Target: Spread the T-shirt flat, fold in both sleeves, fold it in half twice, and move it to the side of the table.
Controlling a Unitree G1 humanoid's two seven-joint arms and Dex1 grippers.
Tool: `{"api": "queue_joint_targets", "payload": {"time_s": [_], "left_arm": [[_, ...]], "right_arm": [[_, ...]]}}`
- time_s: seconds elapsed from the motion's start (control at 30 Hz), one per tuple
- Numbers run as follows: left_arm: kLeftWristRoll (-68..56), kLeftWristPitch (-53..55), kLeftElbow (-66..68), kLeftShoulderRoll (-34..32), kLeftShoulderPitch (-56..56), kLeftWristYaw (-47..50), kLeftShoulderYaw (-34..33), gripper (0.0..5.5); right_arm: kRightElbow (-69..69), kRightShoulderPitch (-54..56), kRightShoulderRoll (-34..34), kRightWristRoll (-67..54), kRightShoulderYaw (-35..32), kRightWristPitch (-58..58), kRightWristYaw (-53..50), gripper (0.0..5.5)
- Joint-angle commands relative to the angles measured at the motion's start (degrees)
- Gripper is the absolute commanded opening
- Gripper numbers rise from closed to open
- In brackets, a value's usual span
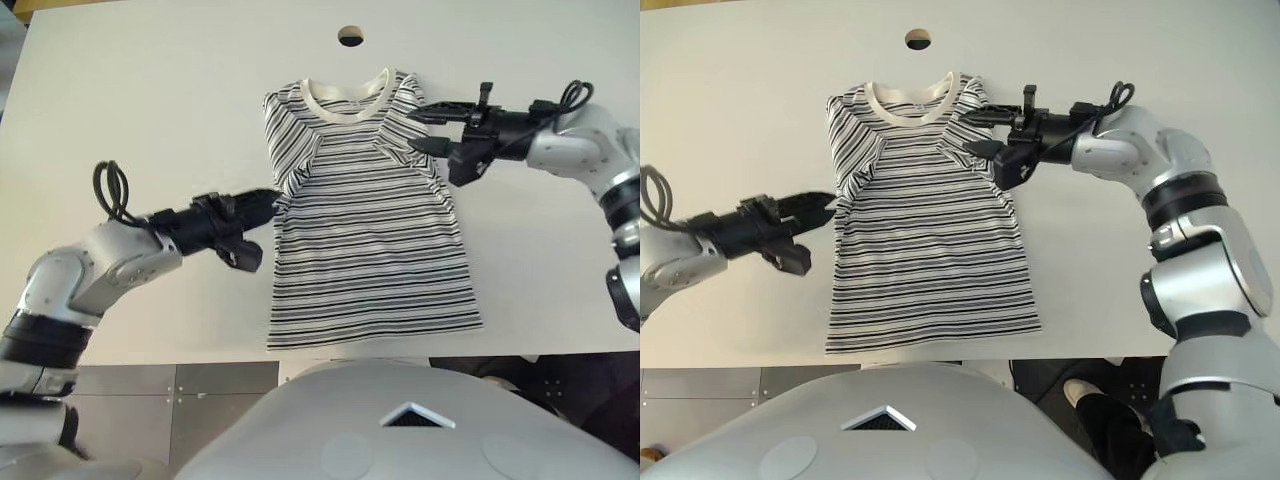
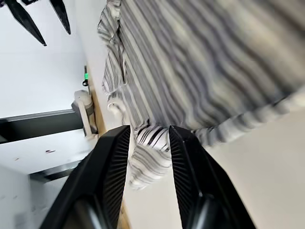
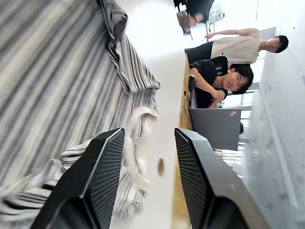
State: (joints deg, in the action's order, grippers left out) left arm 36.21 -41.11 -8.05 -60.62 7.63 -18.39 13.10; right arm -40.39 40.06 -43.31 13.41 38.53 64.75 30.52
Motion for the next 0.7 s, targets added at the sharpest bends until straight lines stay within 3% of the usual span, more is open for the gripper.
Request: {"api": "queue_joint_targets", "payload": {"time_s": [0.03, 0.23, 0.43, 0.7], "left_arm": [[-1.9, -1.1, -5.3, -4.5, 8.2, -3.8, -2.9, 1.53], [-1.8, -2.6, -8.4, -7.8, 19.4, -6.1, -9.3, 1.53], [1.6, -4.3, -10.2, -8.2, 29.0, -7.1, -16.5, 1.53], [8.9, -2.6, -16.2, 0.5, 33.7, -7.9, -10.6, 1.53]], "right_arm": [[12.0, -7.8, -10.9, -13.9, 3.3, -2.7, 15.0, 1.94], [18.4, -15.9, -16.8, -20.2, 2.7, -5.1, 28.2, 1.94], [16.3, -18.3, -15.1, -20.5, 0.2, -4.5, 34.0, 1.94], [10.4, -17.5, -11.5, -20.3, -0.8, -2.0, 40.2, 1.94]]}}
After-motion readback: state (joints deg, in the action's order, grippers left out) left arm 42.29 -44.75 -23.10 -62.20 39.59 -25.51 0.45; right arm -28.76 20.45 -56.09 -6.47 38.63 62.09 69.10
